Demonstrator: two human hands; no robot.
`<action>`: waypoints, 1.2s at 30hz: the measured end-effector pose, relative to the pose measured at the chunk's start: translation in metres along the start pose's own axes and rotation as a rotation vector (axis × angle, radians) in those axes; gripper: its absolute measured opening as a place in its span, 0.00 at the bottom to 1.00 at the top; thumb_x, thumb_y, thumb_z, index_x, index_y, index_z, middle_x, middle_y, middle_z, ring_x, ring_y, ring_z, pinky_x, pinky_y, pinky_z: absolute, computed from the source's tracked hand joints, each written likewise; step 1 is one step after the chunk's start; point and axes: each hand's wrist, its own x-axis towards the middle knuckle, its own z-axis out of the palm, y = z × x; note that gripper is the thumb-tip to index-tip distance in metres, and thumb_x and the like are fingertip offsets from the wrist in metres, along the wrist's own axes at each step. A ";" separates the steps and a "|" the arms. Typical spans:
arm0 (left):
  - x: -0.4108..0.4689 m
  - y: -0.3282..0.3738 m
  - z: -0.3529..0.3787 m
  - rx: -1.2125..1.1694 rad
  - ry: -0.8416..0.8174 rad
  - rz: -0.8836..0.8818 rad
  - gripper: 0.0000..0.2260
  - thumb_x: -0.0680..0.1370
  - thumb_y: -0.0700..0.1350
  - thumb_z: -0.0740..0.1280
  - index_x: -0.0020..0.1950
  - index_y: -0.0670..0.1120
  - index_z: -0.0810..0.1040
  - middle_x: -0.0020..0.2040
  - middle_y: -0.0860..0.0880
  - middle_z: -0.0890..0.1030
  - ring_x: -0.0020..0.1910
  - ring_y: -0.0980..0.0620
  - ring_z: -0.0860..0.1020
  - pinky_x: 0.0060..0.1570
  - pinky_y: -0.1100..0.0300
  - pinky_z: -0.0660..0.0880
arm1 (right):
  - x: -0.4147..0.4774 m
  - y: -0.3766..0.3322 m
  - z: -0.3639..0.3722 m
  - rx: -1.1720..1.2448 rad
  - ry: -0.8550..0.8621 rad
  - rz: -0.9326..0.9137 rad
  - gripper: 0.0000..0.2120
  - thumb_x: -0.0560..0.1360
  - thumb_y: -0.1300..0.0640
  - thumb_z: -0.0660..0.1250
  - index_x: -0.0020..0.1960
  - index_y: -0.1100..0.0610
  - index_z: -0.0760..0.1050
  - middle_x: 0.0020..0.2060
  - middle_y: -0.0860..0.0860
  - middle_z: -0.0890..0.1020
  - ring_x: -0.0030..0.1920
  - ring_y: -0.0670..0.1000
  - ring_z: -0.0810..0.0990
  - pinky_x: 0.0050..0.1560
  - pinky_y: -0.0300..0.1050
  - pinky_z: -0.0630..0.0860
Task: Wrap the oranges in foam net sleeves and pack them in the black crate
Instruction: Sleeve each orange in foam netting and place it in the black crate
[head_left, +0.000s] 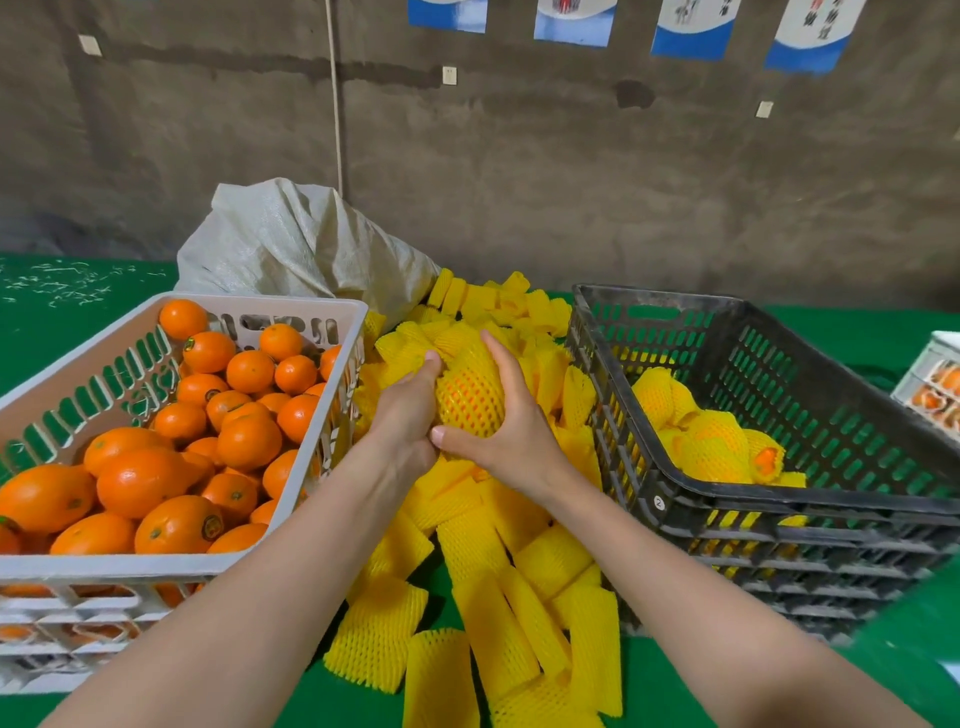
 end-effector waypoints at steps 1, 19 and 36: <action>0.000 -0.002 0.008 0.061 -0.020 0.034 0.12 0.80 0.52 0.62 0.60 0.48 0.72 0.44 0.48 0.77 0.44 0.48 0.77 0.43 0.53 0.75 | -0.001 0.000 -0.007 -0.031 -0.001 -0.002 0.43 0.67 0.55 0.76 0.74 0.48 0.55 0.70 0.42 0.64 0.68 0.40 0.63 0.64 0.33 0.67; 0.011 -0.109 0.195 1.269 -0.558 0.788 0.22 0.78 0.38 0.63 0.72 0.43 0.64 0.59 0.40 0.78 0.58 0.38 0.76 0.53 0.49 0.74 | 0.006 0.068 -0.252 -0.460 0.487 0.303 0.29 0.63 0.51 0.76 0.56 0.48 0.63 0.43 0.44 0.73 0.46 0.50 0.74 0.44 0.42 0.67; 0.039 -0.129 0.198 1.753 -0.502 0.733 0.16 0.79 0.54 0.62 0.63 0.50 0.75 0.56 0.48 0.81 0.55 0.46 0.78 0.48 0.52 0.75 | 0.078 0.224 -0.310 -1.117 -0.306 0.704 0.29 0.79 0.47 0.59 0.75 0.51 0.52 0.72 0.61 0.59 0.70 0.64 0.64 0.68 0.61 0.64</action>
